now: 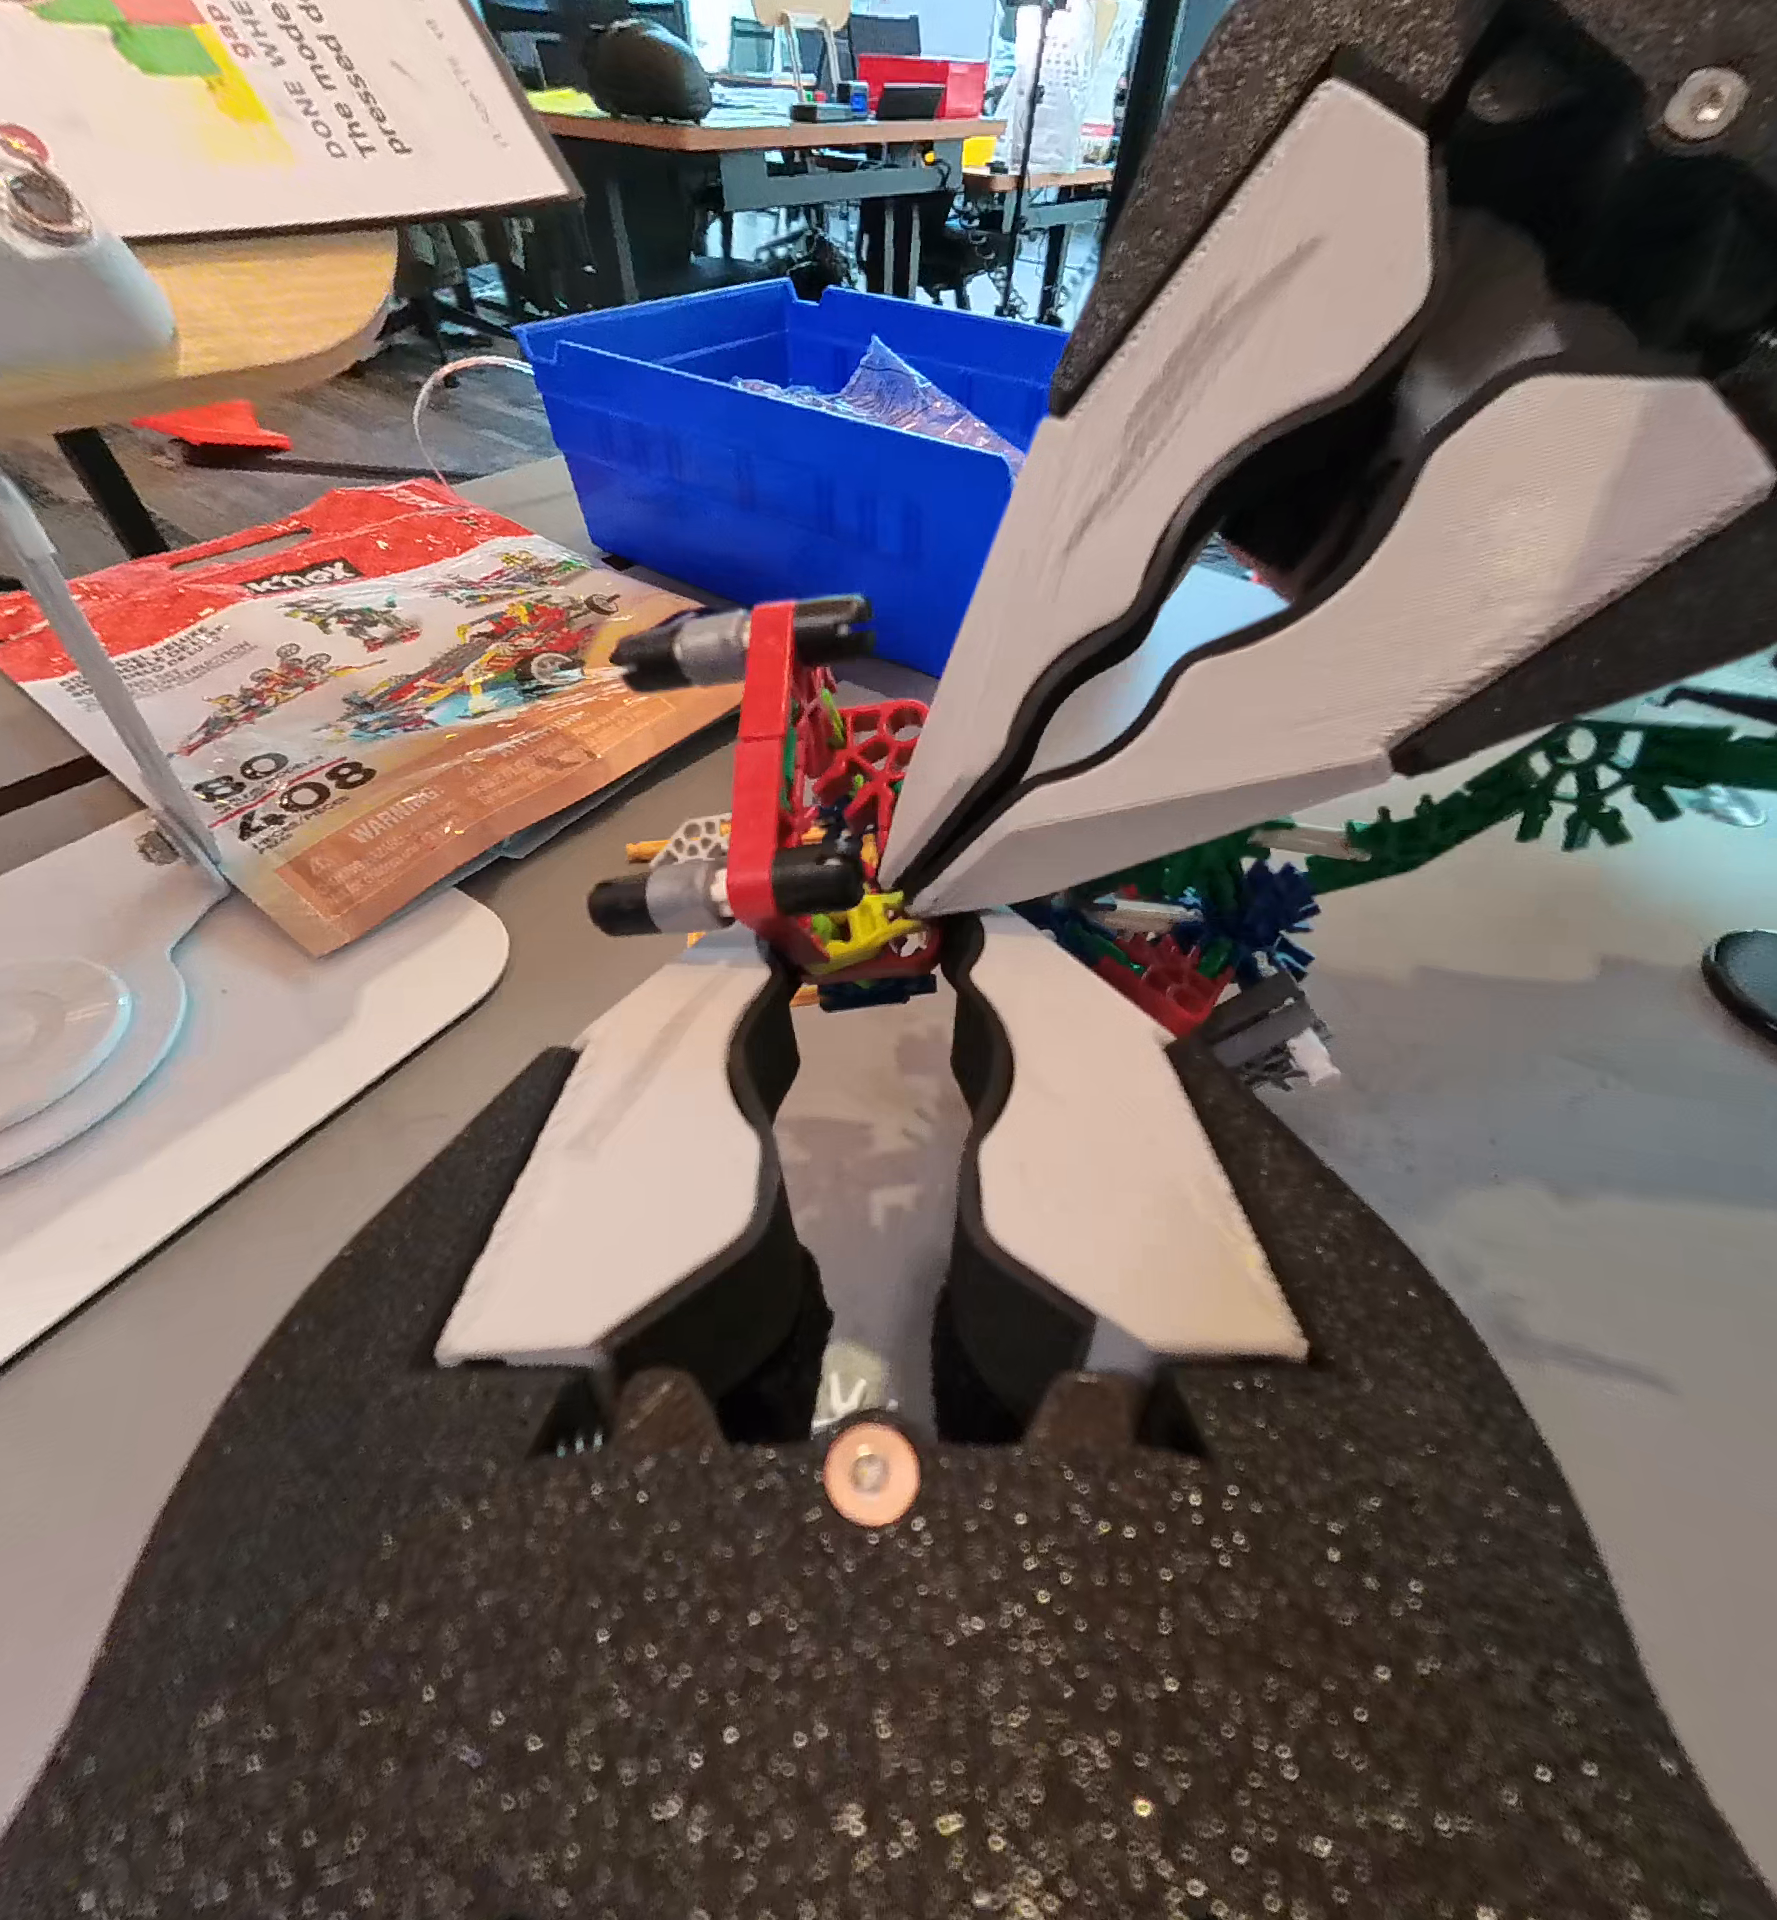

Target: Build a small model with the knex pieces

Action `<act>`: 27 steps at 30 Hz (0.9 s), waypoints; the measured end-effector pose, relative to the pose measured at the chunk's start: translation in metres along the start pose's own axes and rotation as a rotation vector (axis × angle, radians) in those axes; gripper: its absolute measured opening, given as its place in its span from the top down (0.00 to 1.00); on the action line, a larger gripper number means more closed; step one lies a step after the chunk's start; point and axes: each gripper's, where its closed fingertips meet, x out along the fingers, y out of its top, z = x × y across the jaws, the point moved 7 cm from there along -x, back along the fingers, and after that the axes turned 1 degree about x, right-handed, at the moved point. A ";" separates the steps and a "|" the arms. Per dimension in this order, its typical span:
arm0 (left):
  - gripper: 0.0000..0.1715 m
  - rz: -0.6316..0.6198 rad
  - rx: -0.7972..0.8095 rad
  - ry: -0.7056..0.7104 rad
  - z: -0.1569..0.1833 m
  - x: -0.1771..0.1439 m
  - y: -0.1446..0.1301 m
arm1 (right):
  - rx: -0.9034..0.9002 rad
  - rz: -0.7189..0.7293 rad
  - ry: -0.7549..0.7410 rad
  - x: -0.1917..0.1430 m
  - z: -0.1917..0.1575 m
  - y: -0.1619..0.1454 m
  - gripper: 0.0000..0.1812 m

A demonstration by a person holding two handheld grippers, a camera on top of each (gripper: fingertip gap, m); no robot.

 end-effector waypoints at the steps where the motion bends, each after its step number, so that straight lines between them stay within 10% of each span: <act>1: 0.89 0.006 -0.009 0.002 0.000 -0.001 0.001 | 0.003 0.004 -0.005 0.000 0.000 0.001 1.00; 27: 0.89 -0.013 0.051 0.139 -0.002 0.003 0.004 | 0.035 0.036 -0.047 0.004 0.004 0.001 1.00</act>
